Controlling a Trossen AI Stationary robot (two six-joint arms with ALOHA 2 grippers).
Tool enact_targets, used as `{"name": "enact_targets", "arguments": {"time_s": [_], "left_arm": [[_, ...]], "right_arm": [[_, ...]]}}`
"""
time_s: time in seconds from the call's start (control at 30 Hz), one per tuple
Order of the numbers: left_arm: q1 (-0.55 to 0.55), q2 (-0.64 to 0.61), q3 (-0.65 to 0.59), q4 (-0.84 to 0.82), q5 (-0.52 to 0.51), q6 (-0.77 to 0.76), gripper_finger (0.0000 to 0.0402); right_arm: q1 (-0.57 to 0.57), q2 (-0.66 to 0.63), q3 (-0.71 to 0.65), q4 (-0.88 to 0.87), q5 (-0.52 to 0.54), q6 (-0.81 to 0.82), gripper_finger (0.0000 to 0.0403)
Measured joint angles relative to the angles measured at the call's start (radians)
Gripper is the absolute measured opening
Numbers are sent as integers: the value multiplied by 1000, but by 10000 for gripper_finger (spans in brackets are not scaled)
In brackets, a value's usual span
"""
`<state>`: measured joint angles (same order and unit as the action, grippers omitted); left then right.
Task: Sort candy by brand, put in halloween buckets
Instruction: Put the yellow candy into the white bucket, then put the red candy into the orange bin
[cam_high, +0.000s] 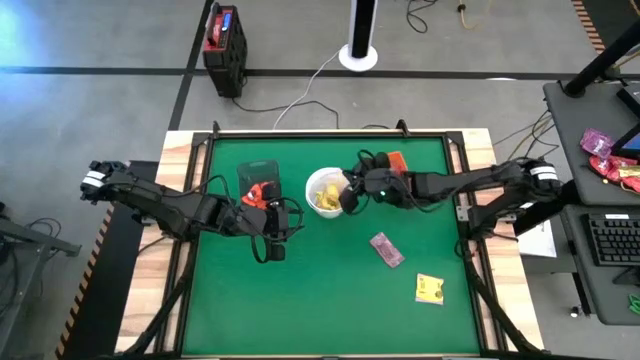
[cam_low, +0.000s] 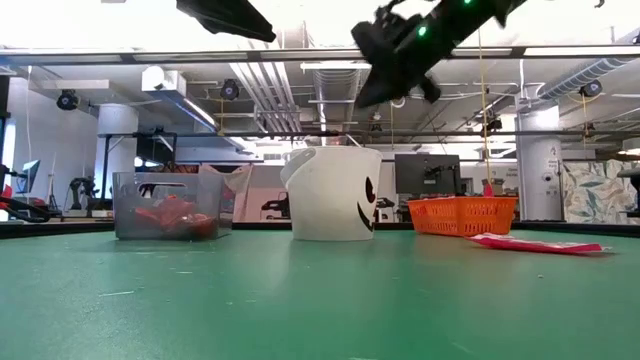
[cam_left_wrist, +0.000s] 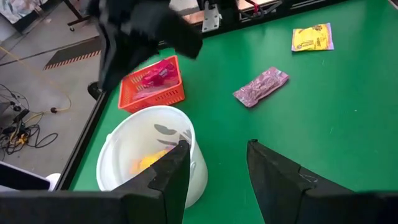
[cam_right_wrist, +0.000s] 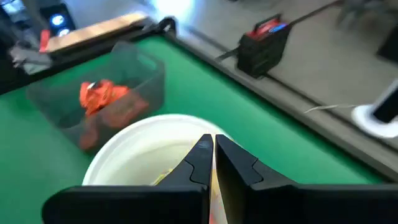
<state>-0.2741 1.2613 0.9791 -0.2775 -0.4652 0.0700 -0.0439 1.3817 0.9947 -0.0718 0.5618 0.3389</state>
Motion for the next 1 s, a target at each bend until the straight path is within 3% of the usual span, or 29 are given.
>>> {"name": "enact_targets", "arguments": {"time_s": [0.1, 0.27, 0.6, 0.8, 1.0], "left_arm": [[0, 0, 0, -1, 0, 0, 143], [0, 0, 0, -11, 0, 0, 143], [0, 0, 0, -14, 0, 1, 143], [0, 0, 0, -14, 0, 3, 143], [0, 0, 0, -14, 0, 3, 143]], "right_arm": [[-24, 26, -1, -6, -64, -20, 12], [-19, -1, 4, -67, -85, 4, 12], [25, -44, 52, -721, -344, 343, 34], [111, -43, -16, -757, -479, 453, 97], [182, -41, -96, -709, -446, 574, 153]]}}
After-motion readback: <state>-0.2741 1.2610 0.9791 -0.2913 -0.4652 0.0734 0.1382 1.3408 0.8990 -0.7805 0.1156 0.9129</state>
